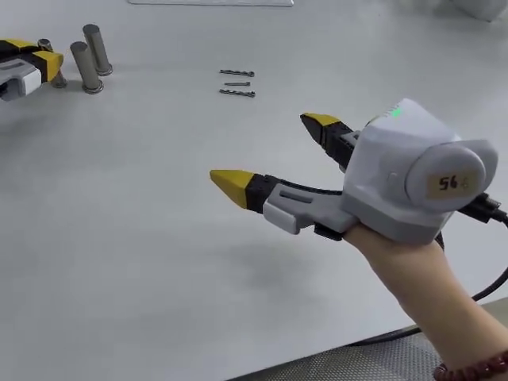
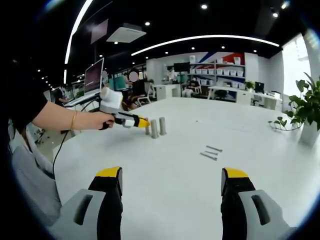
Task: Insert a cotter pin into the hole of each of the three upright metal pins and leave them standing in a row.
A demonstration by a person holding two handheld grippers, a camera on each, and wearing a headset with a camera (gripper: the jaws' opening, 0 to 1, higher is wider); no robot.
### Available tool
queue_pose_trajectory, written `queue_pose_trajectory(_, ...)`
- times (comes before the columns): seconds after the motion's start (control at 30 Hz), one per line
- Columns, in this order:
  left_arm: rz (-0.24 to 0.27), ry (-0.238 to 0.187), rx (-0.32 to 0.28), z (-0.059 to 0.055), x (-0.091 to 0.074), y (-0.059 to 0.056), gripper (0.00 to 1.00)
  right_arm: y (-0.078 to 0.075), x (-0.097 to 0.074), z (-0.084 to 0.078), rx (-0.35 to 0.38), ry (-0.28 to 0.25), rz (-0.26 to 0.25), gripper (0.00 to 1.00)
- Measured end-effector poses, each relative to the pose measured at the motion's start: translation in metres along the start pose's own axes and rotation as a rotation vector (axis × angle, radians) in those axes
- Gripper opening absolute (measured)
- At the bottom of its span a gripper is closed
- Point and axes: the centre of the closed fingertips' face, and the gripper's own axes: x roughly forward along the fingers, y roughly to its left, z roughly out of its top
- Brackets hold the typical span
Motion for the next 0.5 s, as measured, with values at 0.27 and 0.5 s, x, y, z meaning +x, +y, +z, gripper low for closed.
queue_pose_trajectory(0.27, 0.0, -0.008, -0.01, 0.001, -0.014, -0.011, 0.05, 0.002, -0.002, 0.0, 0.003, -0.004, 0.009, 0.79)
queue_pose_trajectory(0.5, -0.004, 0.005, -0.024, -0.005, -0.03, -0.036, 0.05, 0.004, -0.005, -0.001, 0.003, -0.005, 0.016, 0.78)
